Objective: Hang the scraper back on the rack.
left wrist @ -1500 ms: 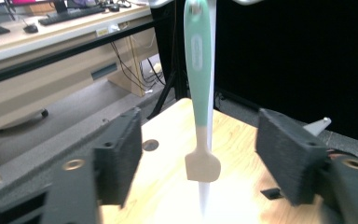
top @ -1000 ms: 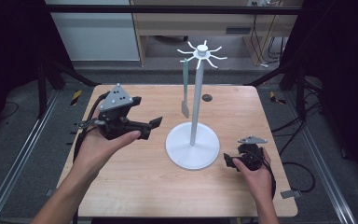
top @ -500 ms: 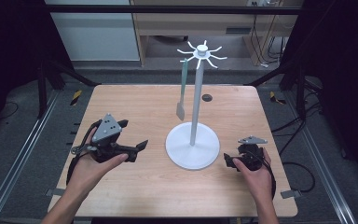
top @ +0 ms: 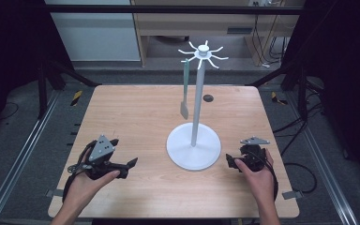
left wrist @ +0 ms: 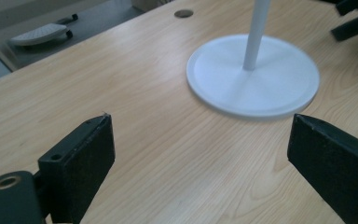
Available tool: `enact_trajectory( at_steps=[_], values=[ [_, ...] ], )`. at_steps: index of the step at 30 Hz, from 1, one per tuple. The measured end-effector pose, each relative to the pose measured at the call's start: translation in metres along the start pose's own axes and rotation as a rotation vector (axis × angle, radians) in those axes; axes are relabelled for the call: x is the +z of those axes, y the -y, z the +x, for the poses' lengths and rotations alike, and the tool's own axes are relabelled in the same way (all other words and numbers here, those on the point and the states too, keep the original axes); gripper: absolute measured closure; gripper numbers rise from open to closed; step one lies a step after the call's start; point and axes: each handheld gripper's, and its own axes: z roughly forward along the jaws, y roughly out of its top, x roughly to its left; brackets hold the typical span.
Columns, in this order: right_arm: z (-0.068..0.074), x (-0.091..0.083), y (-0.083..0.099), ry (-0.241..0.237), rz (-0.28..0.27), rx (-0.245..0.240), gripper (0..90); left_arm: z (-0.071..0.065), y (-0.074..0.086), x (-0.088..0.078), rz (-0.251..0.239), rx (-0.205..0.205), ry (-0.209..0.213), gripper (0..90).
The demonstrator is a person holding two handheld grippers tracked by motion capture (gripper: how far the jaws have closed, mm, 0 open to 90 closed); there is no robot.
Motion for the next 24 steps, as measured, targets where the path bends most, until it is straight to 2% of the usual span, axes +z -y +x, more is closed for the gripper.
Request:
enact_trajectory(
  at_steps=[7,24],
  values=[
    [0.0,0.0,0.0,0.001,0.003,0.001,7.8,0.006,0.026,0.006,0.044,-0.014,-0.02,5.7],
    [0.001,0.001,0.0,0.002,0.006,-0.005,7.7,0.033,0.065,0.016,0.086,-0.08,-0.089,5.6]
  ],
)
